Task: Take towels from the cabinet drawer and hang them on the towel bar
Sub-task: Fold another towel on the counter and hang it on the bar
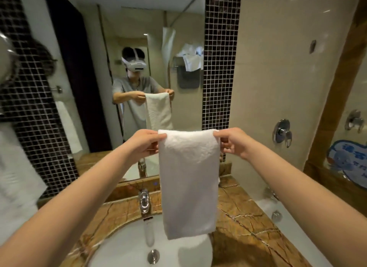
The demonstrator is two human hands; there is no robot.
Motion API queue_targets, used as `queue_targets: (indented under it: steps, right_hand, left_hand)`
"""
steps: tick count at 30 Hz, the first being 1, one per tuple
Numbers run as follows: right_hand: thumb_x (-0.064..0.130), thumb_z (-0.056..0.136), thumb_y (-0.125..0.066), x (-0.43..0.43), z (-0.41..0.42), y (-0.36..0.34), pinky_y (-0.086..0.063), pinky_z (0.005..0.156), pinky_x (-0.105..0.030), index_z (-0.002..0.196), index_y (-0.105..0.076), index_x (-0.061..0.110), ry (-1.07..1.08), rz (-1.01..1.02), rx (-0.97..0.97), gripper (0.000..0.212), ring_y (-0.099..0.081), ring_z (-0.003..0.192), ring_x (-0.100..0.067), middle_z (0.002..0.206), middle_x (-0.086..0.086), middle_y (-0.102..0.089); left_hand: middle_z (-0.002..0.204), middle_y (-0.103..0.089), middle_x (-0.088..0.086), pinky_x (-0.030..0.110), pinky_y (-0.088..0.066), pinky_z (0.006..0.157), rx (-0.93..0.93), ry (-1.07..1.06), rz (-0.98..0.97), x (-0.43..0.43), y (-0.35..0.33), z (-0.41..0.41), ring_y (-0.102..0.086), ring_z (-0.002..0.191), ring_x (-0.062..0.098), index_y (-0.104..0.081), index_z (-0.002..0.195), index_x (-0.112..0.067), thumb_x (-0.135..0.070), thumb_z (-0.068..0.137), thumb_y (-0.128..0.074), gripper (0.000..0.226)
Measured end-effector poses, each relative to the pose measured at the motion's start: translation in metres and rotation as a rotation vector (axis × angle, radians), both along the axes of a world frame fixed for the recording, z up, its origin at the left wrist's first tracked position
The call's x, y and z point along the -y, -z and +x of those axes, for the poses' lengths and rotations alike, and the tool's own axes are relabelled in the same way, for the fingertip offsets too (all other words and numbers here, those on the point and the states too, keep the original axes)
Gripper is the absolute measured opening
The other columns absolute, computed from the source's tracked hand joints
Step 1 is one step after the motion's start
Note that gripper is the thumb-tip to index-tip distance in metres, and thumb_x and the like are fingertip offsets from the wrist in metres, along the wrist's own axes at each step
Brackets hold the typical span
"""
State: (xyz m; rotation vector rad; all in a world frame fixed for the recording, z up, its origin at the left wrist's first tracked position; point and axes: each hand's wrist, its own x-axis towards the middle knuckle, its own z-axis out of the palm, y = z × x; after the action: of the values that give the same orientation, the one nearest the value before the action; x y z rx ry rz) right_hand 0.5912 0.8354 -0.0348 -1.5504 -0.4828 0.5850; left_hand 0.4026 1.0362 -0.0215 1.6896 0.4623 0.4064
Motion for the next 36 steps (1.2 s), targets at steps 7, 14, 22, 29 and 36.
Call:
queue_targets:
  steps: [7, 14, 22, 29, 36]
  right_hand:
    - [0.012, 0.085, -0.069, -0.048, -0.026, -0.007, -0.054, 0.068, -0.029, 0.089, -0.067, 0.004, -0.23, 0.019, 0.015, 0.009, -0.062, 0.077, -0.019, 0.082, -0.006, -0.068]
    - [0.016, 0.085, -0.07, -0.106, -0.071, -0.013, -0.046, 0.055, -0.022, 0.089, -0.064, 0.006, -0.391, 0.005, 0.014, 0.012, -0.057, 0.06, -0.011, 0.069, -0.001, -0.062]
    - [0.015, 0.085, -0.07, -0.162, -0.133, -0.025, -0.051, 0.075, -0.032, 0.099, -0.068, -0.002, -0.518, 0.038, 0.05, 0.022, -0.062, 0.079, -0.022, 0.086, -0.01, -0.066]
    - [0.017, 0.086, -0.069, -0.199, -0.182, -0.038, -0.047, 0.068, -0.03, 0.095, -0.066, 0.001, -0.575, 0.022, 0.075, 0.018, -0.058, 0.08, -0.022, 0.089, -0.011, -0.062]
    - [0.014, 0.084, -0.07, -0.232, -0.208, -0.047, -0.05, 0.068, -0.029, 0.103, -0.067, -0.002, -0.608, 0.056, 0.07, 0.025, -0.062, 0.09, -0.025, 0.098, -0.014, -0.066]
  left_hand:
    - [0.08, -0.057, 0.011, 0.028, -0.048, 0.069, -0.019, -0.234, 0.015, -0.016, -0.008, -0.053, -0.056, 0.075, 0.018, -0.067, 0.093, 0.0, -0.017, 0.086, -0.067, 0.018]
    - [0.066, -0.059, 0.003, 0.023, -0.051, 0.058, -0.048, -0.412, -0.029, -0.03, -0.014, -0.124, -0.057, 0.062, 0.011, -0.067, 0.079, -0.006, -0.014, 0.085, -0.068, 0.01]
    - [0.073, -0.059, 0.004, 0.025, -0.05, 0.07, -0.044, -0.568, -0.01, -0.054, -0.028, -0.201, -0.055, 0.072, 0.015, -0.065, 0.079, -0.008, -0.016, 0.083, -0.07, 0.01]
    - [0.063, -0.065, -0.002, 0.022, -0.052, 0.058, -0.007, -0.619, -0.036, -0.069, -0.043, -0.254, -0.062, 0.059, 0.009, -0.064, 0.077, -0.012, -0.014, 0.084, -0.068, 0.008]
    - [0.065, -0.065, 0.0, 0.021, -0.053, 0.054, 0.049, -0.68, -0.035, -0.079, -0.054, -0.285, -0.06, 0.056, 0.01, -0.064, 0.083, -0.01, -0.008, 0.082, -0.068, 0.005]
